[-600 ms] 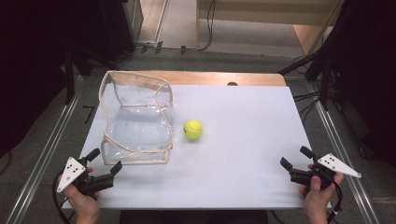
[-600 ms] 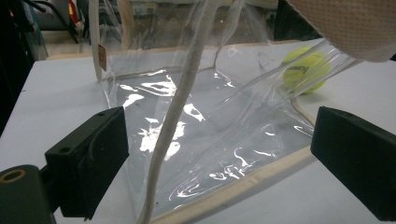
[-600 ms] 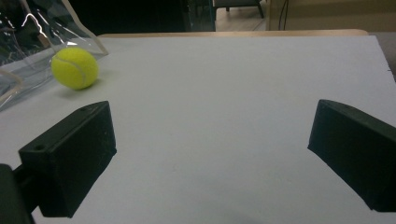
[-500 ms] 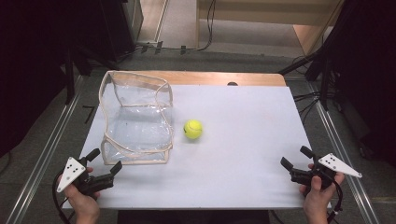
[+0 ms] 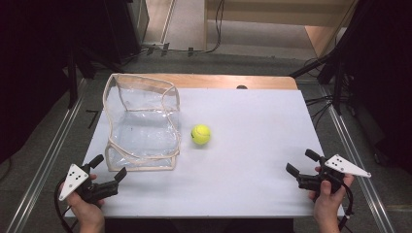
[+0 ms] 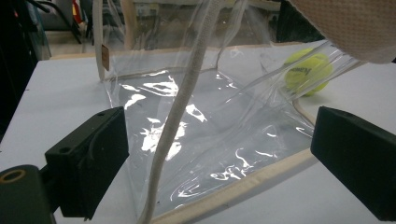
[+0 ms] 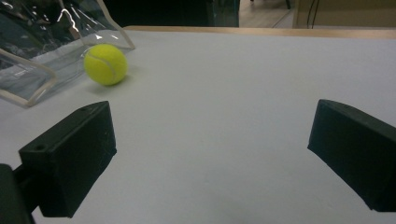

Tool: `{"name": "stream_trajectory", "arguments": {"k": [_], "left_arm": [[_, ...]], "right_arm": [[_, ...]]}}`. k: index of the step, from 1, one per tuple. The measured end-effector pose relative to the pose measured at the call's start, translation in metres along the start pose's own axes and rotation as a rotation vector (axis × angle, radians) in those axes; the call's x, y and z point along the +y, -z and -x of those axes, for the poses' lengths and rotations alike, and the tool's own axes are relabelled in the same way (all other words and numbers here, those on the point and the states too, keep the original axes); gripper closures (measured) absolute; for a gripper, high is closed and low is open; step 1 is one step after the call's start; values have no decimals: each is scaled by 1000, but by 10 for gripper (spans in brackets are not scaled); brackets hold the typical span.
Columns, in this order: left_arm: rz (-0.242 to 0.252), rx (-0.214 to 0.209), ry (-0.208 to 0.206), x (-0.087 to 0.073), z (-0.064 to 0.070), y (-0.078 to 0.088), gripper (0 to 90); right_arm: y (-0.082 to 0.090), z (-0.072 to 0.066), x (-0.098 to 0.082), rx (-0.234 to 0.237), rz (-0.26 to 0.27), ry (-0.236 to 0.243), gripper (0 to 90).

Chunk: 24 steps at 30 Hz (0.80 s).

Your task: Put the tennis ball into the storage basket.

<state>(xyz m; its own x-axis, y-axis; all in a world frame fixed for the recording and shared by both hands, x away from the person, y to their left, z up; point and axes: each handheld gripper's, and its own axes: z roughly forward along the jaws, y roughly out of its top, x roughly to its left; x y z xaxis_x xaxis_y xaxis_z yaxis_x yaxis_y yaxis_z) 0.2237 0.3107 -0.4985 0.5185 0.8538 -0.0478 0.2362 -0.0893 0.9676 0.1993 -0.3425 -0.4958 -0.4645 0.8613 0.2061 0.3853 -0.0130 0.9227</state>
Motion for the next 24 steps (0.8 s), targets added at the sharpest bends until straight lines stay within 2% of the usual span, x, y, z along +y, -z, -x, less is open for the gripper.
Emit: {"name": "stream_trajectory", "arguments": {"k": [5, 10, 17, 20, 24], "left_arm": [[-13, -6, -22, 0, 2, -1, 44], [-14, -2, -23, 0, 3, -2, 44], [-12, -4, -24, 0, 3, -1, 44], [-13, -1, -21, 0, 3, -1, 44], [-12, -3, -20, 0, 3, -1, 44]], "right_arm": [[-4, -9, 13, 17, -7, 22, 0], [-9, -13, 22, 29, -21, 41, 0], [-17, -14, 31, 44, -52, 22, 0], [-22, -14, 35, 48, -47, 16, 0], [-30, -16, 45, 53, -56, 33, 0]]}}
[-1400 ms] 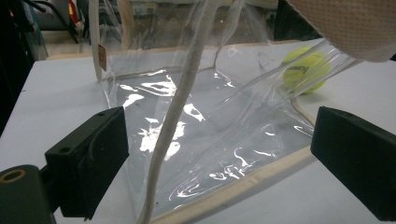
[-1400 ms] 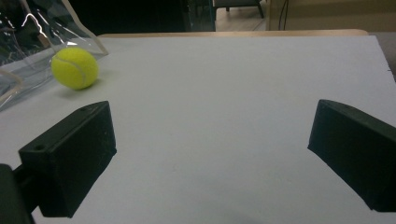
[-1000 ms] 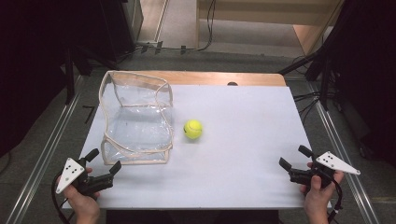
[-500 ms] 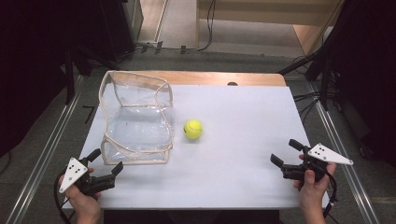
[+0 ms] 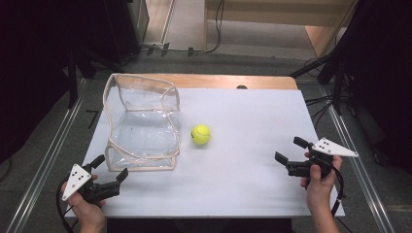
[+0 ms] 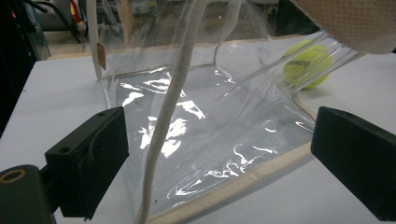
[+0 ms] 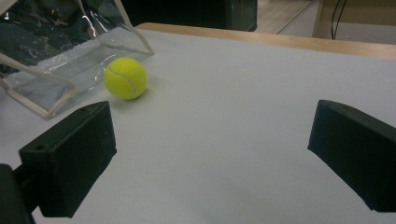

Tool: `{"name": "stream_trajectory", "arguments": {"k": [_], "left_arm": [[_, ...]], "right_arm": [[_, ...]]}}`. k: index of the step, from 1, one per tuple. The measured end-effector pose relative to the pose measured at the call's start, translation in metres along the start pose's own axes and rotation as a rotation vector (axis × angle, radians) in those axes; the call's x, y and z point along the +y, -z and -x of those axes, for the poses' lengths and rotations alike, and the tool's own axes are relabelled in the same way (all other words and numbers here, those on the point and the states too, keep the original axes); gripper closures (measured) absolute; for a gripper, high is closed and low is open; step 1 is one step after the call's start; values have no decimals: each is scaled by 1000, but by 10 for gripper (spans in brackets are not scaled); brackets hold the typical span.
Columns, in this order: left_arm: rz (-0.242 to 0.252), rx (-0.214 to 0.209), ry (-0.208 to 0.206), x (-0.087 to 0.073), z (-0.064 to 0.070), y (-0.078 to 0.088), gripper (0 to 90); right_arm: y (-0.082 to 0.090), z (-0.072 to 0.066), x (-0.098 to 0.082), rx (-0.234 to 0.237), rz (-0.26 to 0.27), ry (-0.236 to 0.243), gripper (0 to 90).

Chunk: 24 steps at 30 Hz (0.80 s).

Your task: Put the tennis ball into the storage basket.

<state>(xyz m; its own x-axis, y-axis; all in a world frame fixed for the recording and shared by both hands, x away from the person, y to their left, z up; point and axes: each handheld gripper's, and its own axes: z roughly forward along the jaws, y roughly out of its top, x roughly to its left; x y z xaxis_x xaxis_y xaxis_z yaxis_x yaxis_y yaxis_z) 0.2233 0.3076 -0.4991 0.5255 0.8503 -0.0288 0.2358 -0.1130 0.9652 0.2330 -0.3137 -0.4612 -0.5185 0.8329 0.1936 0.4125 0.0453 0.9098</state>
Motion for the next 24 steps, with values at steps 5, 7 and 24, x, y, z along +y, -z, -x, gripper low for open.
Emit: {"name": "stream_trajectory", "arguments": {"k": [5, 7, 24], "left_arm": [[0, -3, 0, 0, 0, 0, 44], [2, -3, 0, 0, 0, 0, 44], [9, -16, 2, 0, -1, 1, 44]], "right_arm": [[-10, -3, 16, 11, -3, 24, 0], [-15, -5, 22, 16, -7, 36, 0], [-55, -23, 57, 71, -66, 106, 0]]}}
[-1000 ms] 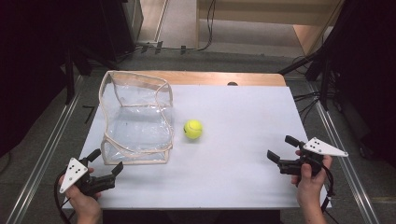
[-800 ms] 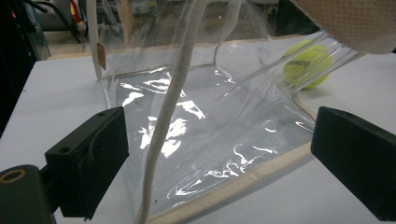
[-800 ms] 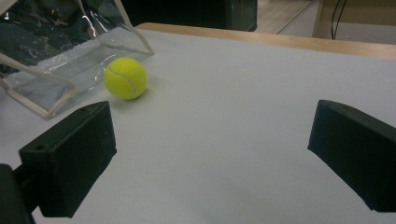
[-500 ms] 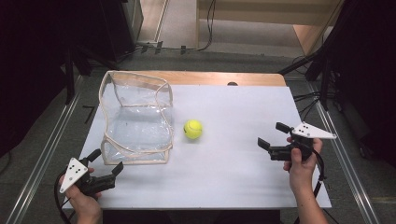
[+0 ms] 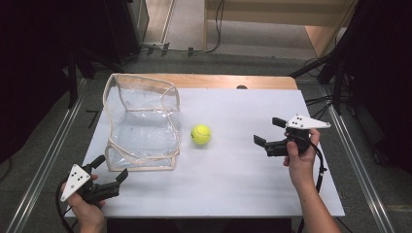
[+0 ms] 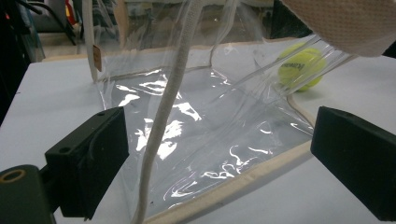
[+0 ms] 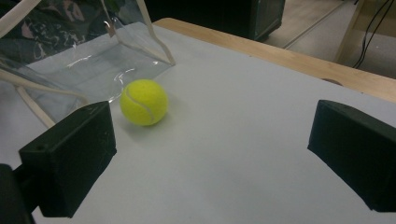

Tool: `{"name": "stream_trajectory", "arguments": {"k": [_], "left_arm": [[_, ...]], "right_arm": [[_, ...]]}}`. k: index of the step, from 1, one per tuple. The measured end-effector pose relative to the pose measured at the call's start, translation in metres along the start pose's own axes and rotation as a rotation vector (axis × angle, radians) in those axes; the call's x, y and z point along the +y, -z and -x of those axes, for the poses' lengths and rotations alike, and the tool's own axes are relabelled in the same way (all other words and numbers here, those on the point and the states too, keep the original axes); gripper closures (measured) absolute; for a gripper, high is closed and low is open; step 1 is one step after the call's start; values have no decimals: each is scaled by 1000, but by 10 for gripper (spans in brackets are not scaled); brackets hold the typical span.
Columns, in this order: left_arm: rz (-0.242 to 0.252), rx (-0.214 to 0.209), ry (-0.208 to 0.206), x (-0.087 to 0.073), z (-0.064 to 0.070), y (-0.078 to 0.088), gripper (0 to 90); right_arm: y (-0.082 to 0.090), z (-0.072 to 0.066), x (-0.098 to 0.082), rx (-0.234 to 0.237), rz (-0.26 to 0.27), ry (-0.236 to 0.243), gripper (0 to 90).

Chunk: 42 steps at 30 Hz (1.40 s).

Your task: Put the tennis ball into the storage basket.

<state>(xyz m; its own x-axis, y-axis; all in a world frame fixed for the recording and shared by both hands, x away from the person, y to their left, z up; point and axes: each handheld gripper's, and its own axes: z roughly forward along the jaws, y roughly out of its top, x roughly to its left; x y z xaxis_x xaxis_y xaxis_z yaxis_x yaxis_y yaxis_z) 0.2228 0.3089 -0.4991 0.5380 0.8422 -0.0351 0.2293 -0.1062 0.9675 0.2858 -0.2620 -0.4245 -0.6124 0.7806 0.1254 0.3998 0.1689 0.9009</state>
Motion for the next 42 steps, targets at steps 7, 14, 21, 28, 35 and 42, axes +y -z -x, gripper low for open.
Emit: {"name": "stream_trajectory", "arguments": {"k": [7, 14, 21, 28, 35, 42], "left_arm": [[4, -9, 9, 0, -1, 1, 44], [3, -11, 1, 0, -1, 1, 44], [4, -12, 1, 0, -1, 0, 44], [3, -13, 5, 0, 0, 0, 44], [0, -11, 4, 0, 0, 0, 44], [0, -14, 2, 0, 0, 0, 44]], "right_arm": [[-13, -5, 10, 26, -8, 9, 0], [-26, -9, 16, 43, -14, 7, 0], [-39, -10, 22, 68, -20, 0, 0], [-52, -15, 28, 89, -48, 12, 0], [-72, -23, 37, 137, -67, 8, 0], [-92, -29, 39, 181, -100, 3, 39]]}}
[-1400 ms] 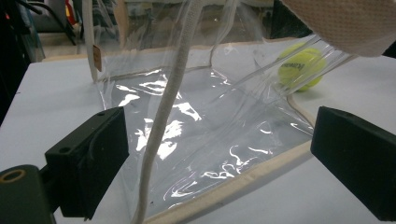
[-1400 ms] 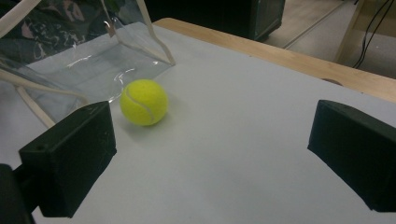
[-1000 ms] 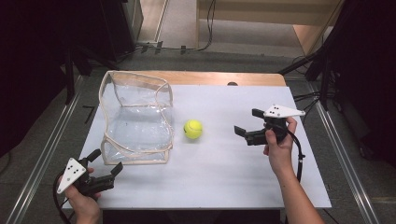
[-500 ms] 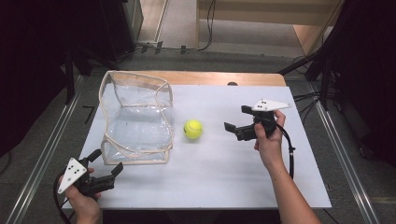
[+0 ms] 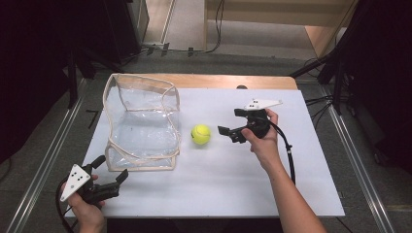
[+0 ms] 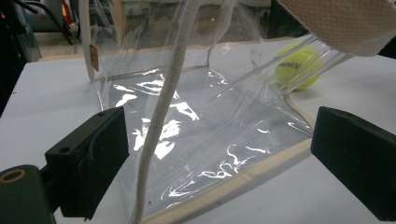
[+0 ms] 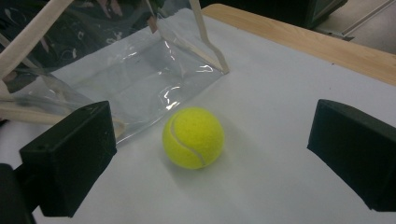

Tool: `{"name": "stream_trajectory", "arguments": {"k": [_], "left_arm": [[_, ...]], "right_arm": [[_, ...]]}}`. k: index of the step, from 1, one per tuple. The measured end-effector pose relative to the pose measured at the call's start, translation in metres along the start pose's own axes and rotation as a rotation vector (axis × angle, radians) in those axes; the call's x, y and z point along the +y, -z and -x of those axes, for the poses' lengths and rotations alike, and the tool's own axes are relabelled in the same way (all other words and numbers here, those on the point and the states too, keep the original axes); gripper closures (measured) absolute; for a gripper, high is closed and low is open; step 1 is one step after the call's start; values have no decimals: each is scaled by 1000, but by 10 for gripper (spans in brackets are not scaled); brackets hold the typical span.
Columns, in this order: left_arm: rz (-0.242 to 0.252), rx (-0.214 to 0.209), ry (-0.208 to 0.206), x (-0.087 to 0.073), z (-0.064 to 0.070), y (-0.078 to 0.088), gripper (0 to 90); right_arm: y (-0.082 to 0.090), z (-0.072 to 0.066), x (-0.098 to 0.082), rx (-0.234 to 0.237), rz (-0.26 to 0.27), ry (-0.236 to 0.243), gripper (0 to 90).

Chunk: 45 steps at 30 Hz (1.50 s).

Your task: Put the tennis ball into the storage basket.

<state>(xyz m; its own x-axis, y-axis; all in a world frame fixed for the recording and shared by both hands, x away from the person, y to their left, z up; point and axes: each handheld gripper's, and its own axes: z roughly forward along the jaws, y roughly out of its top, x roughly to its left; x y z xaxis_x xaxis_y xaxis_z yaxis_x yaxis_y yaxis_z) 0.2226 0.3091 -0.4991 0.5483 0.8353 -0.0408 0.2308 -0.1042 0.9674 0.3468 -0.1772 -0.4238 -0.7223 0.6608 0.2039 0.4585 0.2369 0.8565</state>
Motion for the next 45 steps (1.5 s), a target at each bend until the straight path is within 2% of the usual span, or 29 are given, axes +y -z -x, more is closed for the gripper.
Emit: {"name": "stream_trajectory", "arguments": {"k": [2, 8, 13, 14, 27, 28, 32, 37, 45], "left_arm": [[1, -1, 1, 0, 0, 0, 44], [0, -2, 2, 0, 0, 0, 44], [0, -1, 3, 0, 0, 0, 44], [0, -2, 3, 0, 0, 0, 44], [0, -5, 2, 0, -1, 0, 44], [0, -6, 2, 0, -1, 0, 44], [-1, -6, 3, 0, -1, 0, 44], [1, -7, 4, 0, -2, 0, 44], [-1, -8, 5, 0, -1, 0, 44]], "right_arm": [[-5, -1, 1, -10, -3, -8, 59], [-21, -3, 5, 7, -34, -13, 59], [-32, -5, 10, 5, -75, -4, 59], [-38, -6, 12, -4, -98, -4, 59], [-67, -9, 17, -1, -187, -13, 62], [-72, -9, 17, -14, -208, -17, 110], [-81, -10, 17, -39, -238, -19, 118], [-90, -13, 17, -23, -277, -23, 118], [-102, -18, 15, -37, -329, -16, 118]]}}
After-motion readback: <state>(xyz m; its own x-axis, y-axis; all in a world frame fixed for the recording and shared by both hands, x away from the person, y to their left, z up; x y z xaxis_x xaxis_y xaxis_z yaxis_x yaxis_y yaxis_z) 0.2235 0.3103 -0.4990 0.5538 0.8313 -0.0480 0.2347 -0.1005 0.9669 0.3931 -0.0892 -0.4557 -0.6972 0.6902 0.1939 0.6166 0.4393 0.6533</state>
